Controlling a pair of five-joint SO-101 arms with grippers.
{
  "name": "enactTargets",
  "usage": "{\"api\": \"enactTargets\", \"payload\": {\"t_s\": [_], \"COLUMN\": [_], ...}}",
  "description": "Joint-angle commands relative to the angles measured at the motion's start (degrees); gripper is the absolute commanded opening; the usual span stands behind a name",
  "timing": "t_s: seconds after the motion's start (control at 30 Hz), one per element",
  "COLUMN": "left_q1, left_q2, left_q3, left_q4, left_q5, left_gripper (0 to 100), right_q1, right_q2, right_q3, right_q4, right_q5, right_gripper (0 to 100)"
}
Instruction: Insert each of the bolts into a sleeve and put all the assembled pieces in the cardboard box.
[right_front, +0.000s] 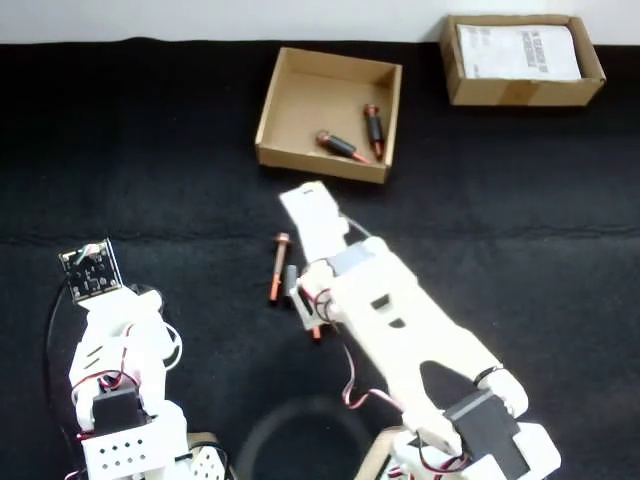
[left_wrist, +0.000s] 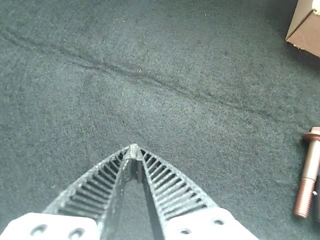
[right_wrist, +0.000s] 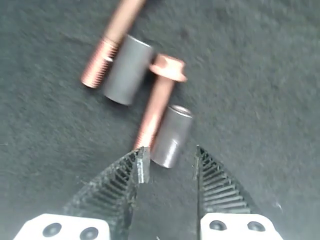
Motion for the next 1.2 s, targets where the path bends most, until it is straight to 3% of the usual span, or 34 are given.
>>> {"api": "enactTargets", "payload": {"t_s": [0.0, 0.73, 0.93, 1.17], "left_q1": [-0.5, -0.5, -0.6, -0.6], "left_q2": [-0.1, -0.1, -0.1, -0.1], "left_q3": [0.8, 0.8, 0.8, 0.8], "left_q4": [-0.2, 0.1, 0.1, 0.1], "left_q5": [-0.3, -0.3, -0.3, -0.3], "left_gripper": [1, 1, 1, 1], "right_q1": [-0.5, 3.4, 6.0, 5.8], "right_q2": [-2.4, -1.8, 8.7, 15.2], "right_q3": [0.0, 11.7, 8.7, 0.8], "right_q4": [-2.1, -18.4, -18.2, -13.4], "right_q5": [-0.4, -0.4, 0.1, 0.1], "right_gripper": [13.5, 13.4, 4.2, 4.1]}}
